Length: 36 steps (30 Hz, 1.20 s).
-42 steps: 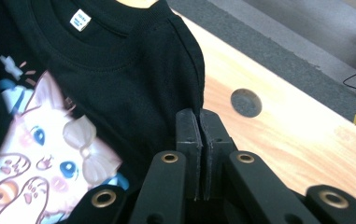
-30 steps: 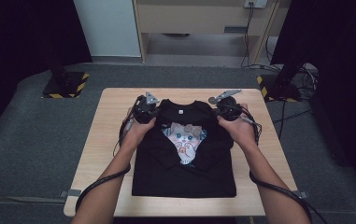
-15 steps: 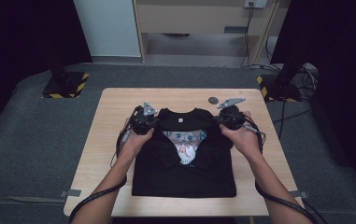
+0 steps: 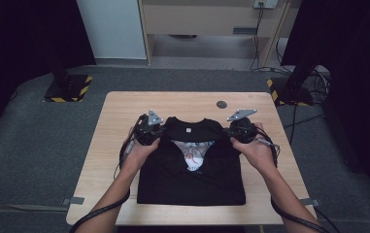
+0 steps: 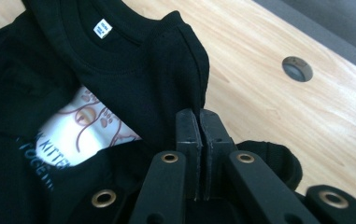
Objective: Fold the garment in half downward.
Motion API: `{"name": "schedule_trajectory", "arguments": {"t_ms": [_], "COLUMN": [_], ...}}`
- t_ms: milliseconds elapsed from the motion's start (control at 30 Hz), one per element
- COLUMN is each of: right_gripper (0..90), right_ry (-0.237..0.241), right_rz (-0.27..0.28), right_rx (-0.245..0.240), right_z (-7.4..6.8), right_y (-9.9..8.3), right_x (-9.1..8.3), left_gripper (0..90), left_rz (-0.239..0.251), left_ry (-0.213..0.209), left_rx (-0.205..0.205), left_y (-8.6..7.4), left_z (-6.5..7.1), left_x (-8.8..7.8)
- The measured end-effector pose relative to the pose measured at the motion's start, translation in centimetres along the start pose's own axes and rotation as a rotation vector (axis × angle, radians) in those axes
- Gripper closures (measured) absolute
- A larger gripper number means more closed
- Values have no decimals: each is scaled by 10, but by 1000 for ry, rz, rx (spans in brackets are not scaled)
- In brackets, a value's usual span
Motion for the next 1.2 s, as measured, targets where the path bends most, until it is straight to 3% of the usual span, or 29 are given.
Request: {"name": "schedule_trajectory", "arguments": {"t_ms": [233, 300, 633, 800, 1200], "right_gripper": [880, 880, 879, 879, 879], "right_ry": [15, 19, 31, 45, 68], "right_rz": [-19, -19, -16, -30, -33], "right_rx": [-25, -29, -7, -35, -50], "right_z": [-13, -16, -18, -27, -34], "right_y": [-6, -7, -16, -20, -26], "right_x": [-1, -2, -9, -10, -19], "left_gripper": [864, 864, 864, 864, 864], "left_rz": [-13, -7, -3, -20, -9], "left_ry": [-19, -33, -44, -52, -67], "left_rx": [5, -20, -23, 1, -25], "left_y": [-9, -12, -19, -21, -28], "left_z": [7, 9, 16, 25, 27], "left_x": [-2, -4, -11, -11, -19]}}
Point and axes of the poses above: each handheld gripper's, and its own axes: x roughly forward along the jaws, y roughly out of its top, z roughly to its right, the point moved 6 cm from there along x, roughly forward along the jaws, and after that the axes turned 2 degrees about -z, right-handed, at the moved point
